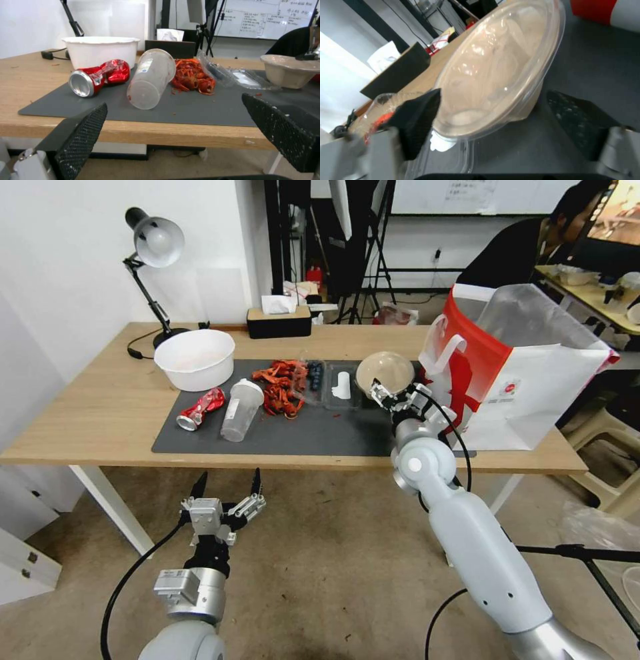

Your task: Pick up the trash from the table and place it into the takeout bag.

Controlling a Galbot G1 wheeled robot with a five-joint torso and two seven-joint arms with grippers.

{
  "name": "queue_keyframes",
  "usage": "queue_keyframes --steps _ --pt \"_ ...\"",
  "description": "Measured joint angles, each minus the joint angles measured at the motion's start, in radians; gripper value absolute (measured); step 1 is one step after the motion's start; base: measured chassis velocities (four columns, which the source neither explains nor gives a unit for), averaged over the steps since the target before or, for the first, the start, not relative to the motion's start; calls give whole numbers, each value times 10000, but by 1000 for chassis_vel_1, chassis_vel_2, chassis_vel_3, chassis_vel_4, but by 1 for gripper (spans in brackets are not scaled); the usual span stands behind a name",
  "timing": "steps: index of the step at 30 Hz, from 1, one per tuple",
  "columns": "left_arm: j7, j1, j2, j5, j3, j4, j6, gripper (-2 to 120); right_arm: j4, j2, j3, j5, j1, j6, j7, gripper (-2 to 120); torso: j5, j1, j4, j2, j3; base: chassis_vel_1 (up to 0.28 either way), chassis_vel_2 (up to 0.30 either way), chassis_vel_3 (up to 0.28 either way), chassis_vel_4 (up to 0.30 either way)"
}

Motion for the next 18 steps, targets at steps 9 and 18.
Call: queue_keyframes --steps 9,18 --pt "-12 5 -1 5 14 52 -44 100 -38 66 34 57 -5 -101 78 46 0 0 0 0 0 0 0 0 0" --pt "-10 12 3 24 46 73 -85 100 200 9 182 126 -192 -115 153 13 0 -1 0 0 0 0 0 0 0"
